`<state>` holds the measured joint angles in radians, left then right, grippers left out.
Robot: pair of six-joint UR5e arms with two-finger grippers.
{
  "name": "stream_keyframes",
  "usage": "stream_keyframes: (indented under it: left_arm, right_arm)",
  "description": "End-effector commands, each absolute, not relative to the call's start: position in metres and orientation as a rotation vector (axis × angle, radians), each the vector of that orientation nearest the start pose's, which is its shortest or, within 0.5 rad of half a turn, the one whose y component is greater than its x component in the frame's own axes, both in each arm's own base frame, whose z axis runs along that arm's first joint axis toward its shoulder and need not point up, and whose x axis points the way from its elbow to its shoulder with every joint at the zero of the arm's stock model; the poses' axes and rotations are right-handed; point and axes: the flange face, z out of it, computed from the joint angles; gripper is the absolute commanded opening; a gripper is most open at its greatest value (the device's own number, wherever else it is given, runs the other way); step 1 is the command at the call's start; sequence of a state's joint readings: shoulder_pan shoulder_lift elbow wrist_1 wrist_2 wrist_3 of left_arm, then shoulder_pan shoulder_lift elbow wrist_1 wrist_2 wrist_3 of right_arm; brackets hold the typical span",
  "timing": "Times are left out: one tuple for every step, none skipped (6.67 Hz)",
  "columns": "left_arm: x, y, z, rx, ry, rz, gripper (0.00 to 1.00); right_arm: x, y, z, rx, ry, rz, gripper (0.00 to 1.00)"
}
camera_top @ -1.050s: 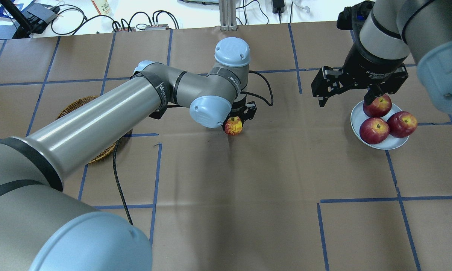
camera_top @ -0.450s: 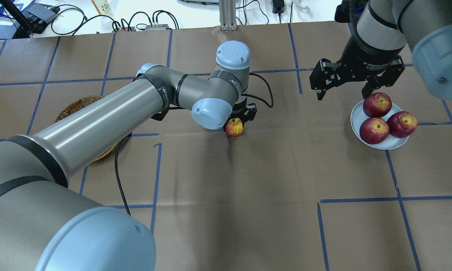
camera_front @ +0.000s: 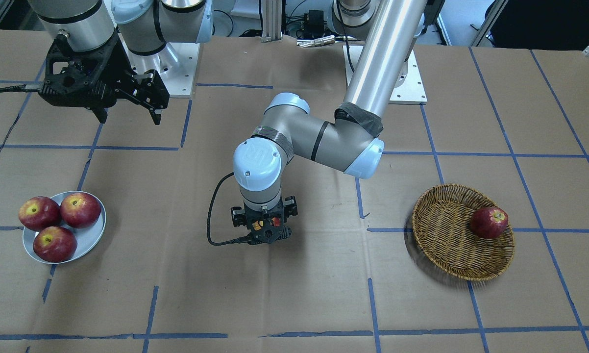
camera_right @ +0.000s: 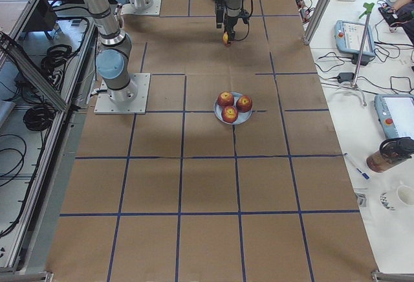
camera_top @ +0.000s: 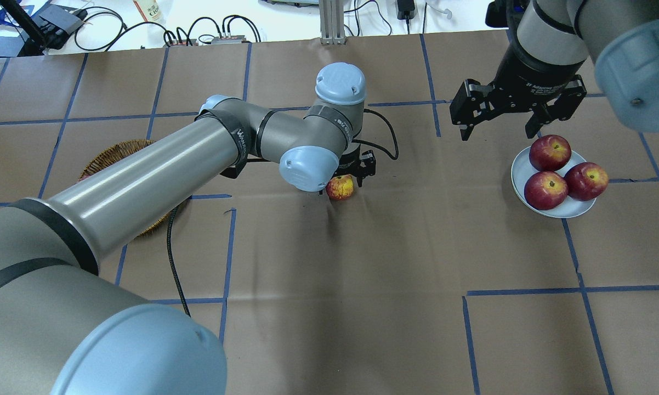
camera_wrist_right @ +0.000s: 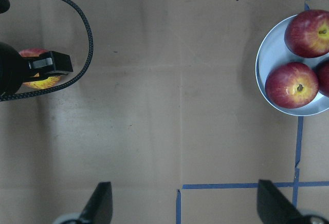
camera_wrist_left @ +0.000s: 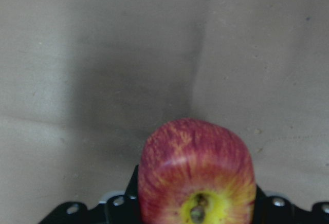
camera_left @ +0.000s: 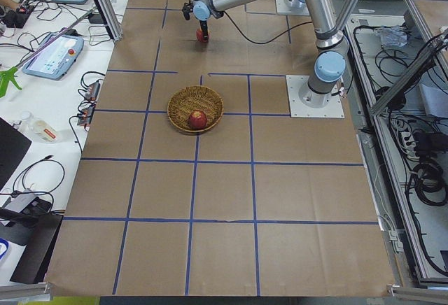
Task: Transfer apple from basket to plate
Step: 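Set the apple on the table and open the left gripper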
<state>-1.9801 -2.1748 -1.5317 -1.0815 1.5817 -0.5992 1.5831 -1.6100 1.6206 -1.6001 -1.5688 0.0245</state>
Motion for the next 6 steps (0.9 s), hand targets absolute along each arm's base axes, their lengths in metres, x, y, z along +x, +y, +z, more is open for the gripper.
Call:
stream_keyframes:
  left_arm:
    - [-0.384, -0.554, 0.233, -0.270, 3.090, 0.067, 0.99]
    - [-0.363, -0.555, 0.279, -0.226, 3.102, 0.028, 0.99]
    - [-0.322, -0.555, 0.321, -0.126, 3.100, 0.043, 0.99]
    - [-0.266, -0.553, 0.372, -0.036, 3.108, 0.049, 0.99]
    - [-0.203, -0.538, 0.416, 0.048, 3.109, 0.081, 0.99]
    - [-0.160, -0.514, 0.458, 0.065, 3.114, 0.066, 0.99]
  right_arm:
    - [0.139, -0.476, 0.485, 0.022, 3.139, -0.029, 1.00]
    - [0.139, -0.476, 0.485, 0.022, 3.138, -0.029, 1.00]
    - [0.139, -0.476, 0.485, 0.019, 3.140, -0.029, 1.00]
    - [0.139, -0.476, 0.485, 0.019, 3.140, -0.029, 1.00]
    - [0.139, -0.476, 0.484, 0.019, 3.138, -0.026, 1.00]
    - [0.139, -0.476, 0.484, 0.022, 3.138, -0.026, 1.00]
